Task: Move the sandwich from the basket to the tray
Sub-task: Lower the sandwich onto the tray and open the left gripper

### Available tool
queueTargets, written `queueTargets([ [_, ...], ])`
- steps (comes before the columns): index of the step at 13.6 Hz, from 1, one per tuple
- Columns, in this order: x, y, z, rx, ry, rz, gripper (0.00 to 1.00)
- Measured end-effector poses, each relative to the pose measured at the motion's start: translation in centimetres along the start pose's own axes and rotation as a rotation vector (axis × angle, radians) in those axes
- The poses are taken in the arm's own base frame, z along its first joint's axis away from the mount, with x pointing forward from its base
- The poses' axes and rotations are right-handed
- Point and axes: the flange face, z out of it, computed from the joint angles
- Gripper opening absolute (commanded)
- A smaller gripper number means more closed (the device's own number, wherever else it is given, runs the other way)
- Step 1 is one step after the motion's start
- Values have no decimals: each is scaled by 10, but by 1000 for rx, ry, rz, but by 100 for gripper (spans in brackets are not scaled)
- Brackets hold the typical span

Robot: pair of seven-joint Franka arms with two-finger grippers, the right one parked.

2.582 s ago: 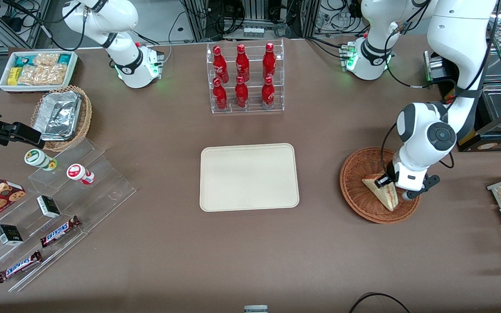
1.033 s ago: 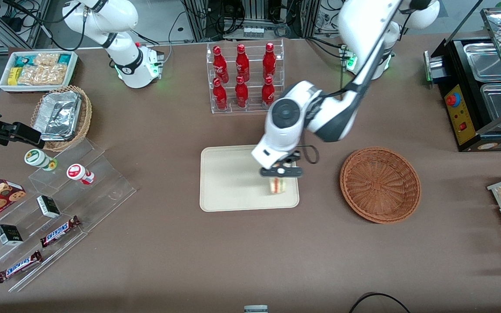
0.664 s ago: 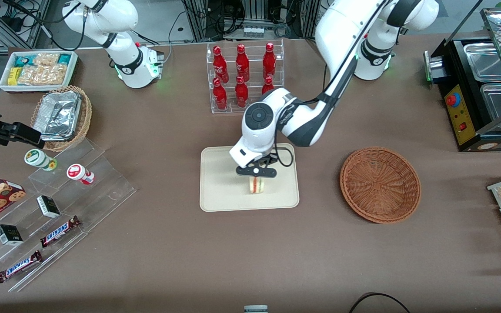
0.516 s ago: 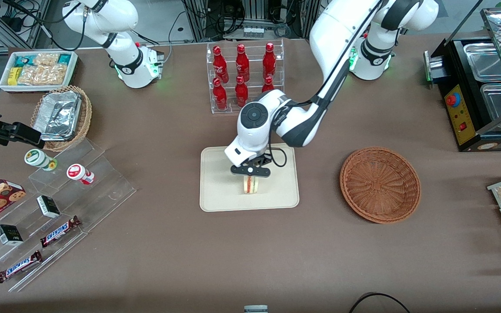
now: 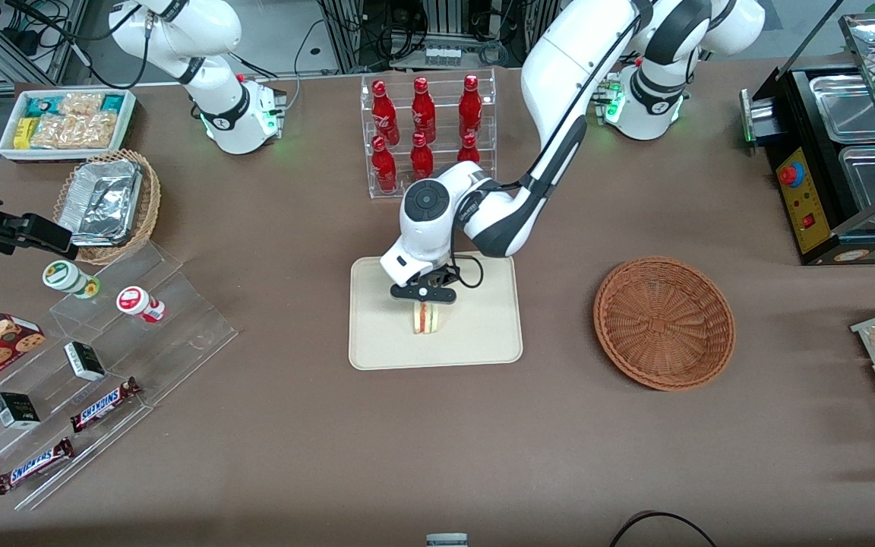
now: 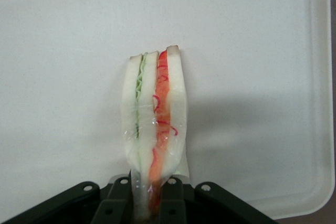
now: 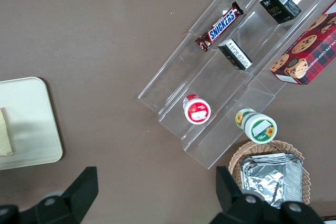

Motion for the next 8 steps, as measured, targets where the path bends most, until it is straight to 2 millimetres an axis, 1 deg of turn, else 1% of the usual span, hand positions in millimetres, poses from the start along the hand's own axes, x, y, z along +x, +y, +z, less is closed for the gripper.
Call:
queueTargets([
  [3,1,-3,1,15,-3,0,0],
  [4,2,-4,1,22,-8,-1,6],
  [6,2,-5,0,27,-11,-10,7],
  [7,2,-5,0,27,-10,-21,19],
  [8,2,-4,0,27,-10,-26,64],
])
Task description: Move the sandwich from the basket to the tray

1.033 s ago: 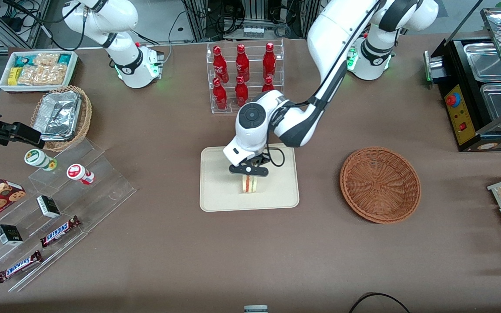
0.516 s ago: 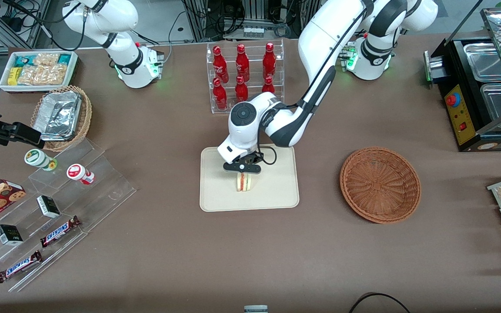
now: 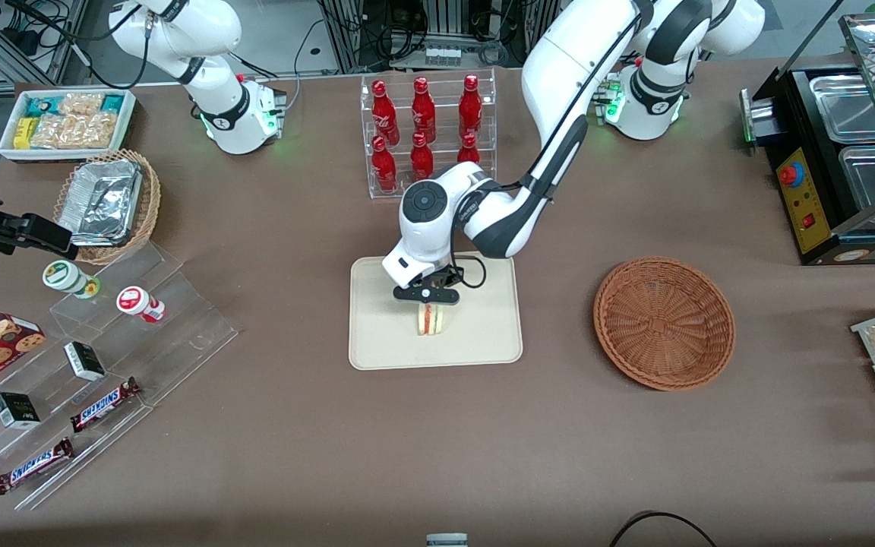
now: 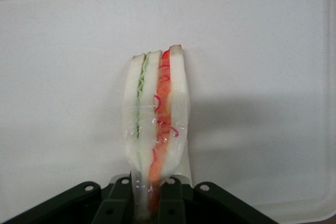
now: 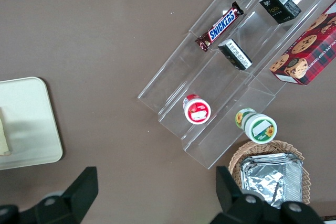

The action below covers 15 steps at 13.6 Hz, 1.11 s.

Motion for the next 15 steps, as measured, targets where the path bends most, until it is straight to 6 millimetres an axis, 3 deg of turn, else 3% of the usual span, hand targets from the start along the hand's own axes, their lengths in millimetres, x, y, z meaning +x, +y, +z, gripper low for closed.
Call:
queueTargets([
  [1,0,0,0,0,0,-6,91],
  [2,0,1,0,0,0,-12,99],
  [6,1,3,-4,-7,7,-45,99],
  [9,10,10,-25,-38,37,-56,99],
  [12,20,12,-59,-74,78,-90,99],
  [15,41,-7,-117,-114,131,-166,99],
])
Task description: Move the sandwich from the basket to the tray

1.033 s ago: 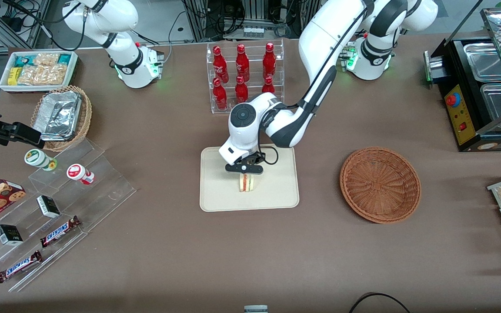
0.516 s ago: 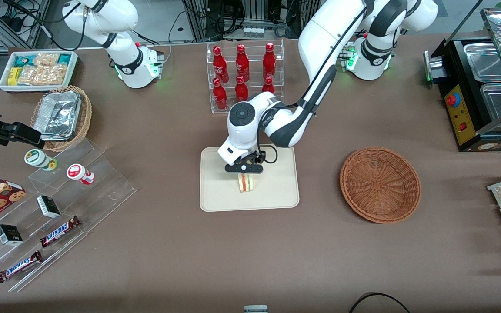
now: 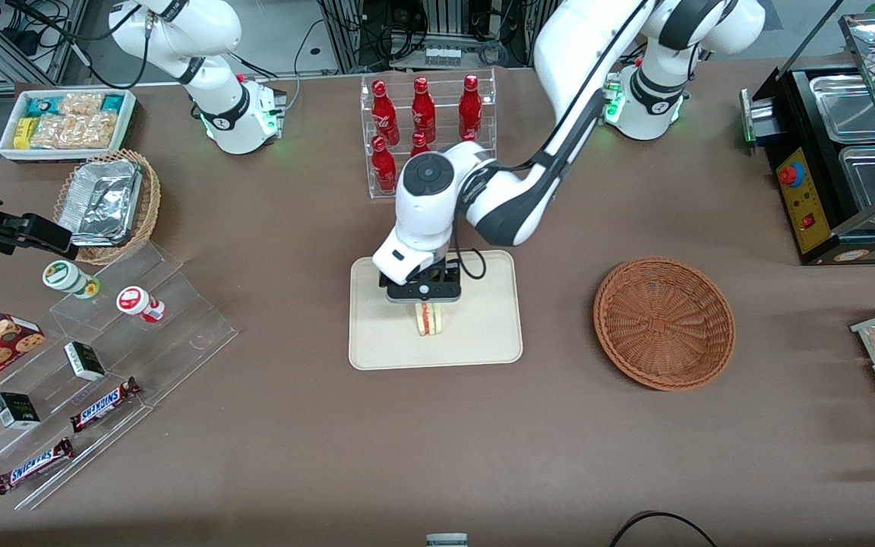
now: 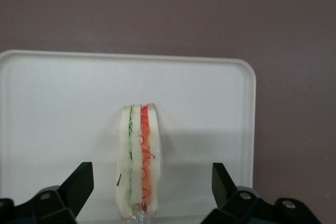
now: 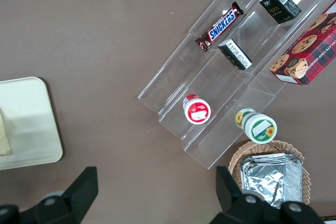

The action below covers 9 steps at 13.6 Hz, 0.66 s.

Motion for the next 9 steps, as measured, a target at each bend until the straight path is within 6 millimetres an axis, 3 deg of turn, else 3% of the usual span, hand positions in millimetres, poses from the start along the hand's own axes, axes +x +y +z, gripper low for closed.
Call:
queueTargets([
  [2,27,-24,-41,25,1,-51,99],
  [5,72,-79,-100,68,-2,-148,99],
  [9,112,-160,-143,124,-68,-135,99],
])
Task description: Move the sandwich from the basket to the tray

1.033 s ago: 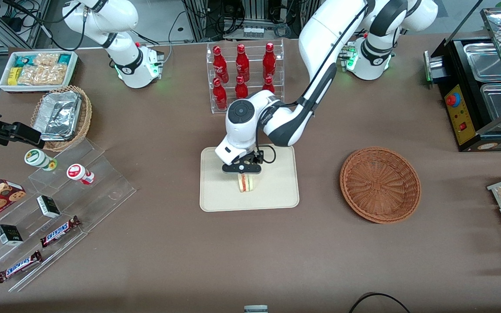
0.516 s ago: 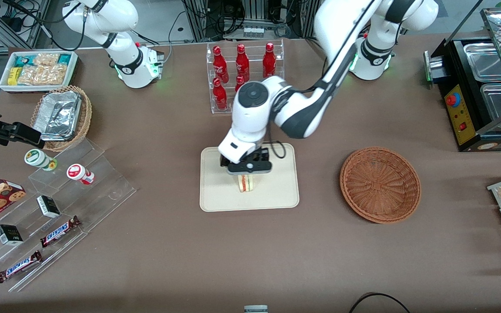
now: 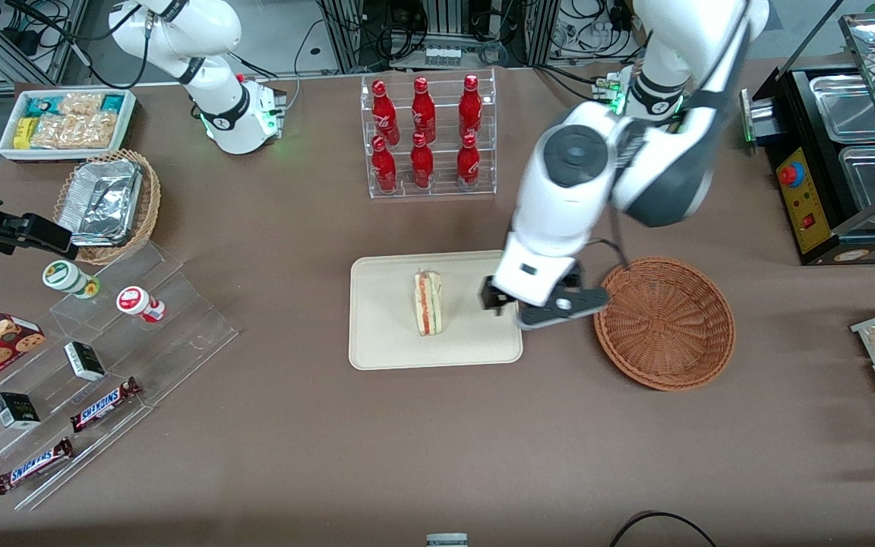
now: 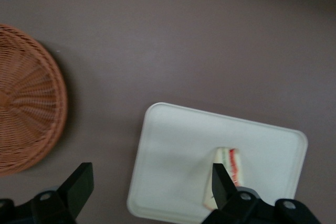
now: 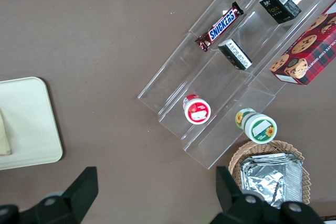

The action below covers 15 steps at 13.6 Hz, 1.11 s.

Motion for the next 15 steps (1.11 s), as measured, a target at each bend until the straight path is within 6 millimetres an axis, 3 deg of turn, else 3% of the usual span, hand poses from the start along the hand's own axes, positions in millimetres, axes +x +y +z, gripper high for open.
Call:
queueTargets([
  [5,49,-128,-52,39,-105,119,99],
  [9,56,-227,-87,14,-113,205,99],
  [13,45,-292,-110,9,-130,258,99],
  [15,39,-311,-119,7,-129,268,99],
])
